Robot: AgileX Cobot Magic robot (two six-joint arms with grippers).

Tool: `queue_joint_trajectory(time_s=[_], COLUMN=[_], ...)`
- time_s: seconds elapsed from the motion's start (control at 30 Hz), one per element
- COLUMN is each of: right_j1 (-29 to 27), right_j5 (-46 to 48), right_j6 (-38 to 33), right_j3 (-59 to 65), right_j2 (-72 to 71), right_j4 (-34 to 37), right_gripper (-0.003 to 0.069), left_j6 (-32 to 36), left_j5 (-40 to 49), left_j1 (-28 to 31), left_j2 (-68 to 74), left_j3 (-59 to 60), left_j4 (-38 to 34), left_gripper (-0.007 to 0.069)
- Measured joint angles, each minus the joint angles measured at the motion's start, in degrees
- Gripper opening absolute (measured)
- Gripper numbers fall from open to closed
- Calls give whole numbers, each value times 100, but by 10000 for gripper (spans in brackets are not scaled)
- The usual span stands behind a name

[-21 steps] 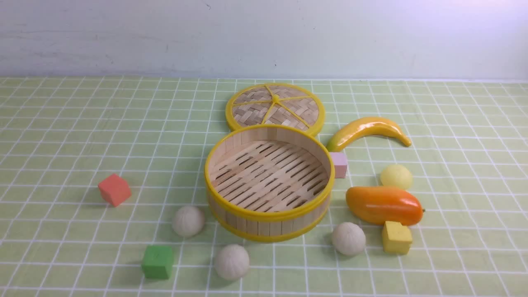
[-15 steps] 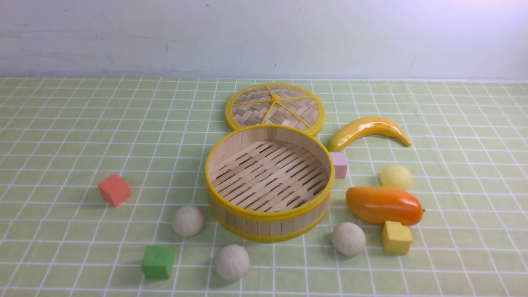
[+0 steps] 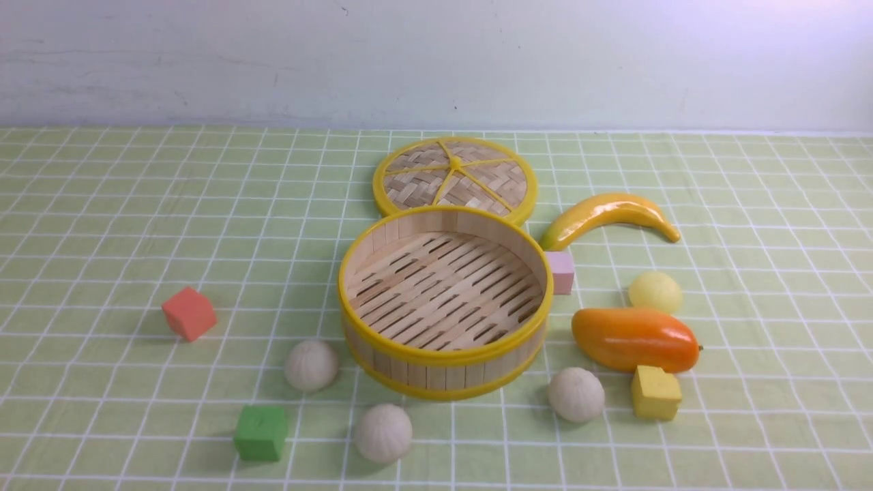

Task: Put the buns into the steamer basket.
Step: Use the left arm to grab a steamed stuffed bun

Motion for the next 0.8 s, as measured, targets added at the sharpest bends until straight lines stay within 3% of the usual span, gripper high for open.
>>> queue_joint_trajectory(time_s=[0.2,0.37,0.5,0.6,0.7,0.73,0.8], right_j1=[0,0,0,0,0,0,0], right_j5=[0,0,0,0,0,0,0], right_j6=[0,0,0,0,0,0,0], right_j3=[0,0,0,0,0,0,0], right_j2=[0,0,0,0,0,0,0], right_j4=[0,0,0,0,0,0,0], right_gripper=[239,239,239,239,239,239,239], left_j6=[-271,-1345,-1583,-1584,-966,-947,-847], left_j5=[-558,-1677,-2220,-1485,-4,91,1428], left_j1=[0,0,-17,-214,-571,-586,-705], left_j2=[0,0,0,0,474,606,1639], left_j3=[0,0,-84,-888,-2287,-2360,-3233], left_j4=[-306,-2028,-2416,-2346,-1765,-1689,-1171], left_gripper=[237,237,235,209,134,125,68])
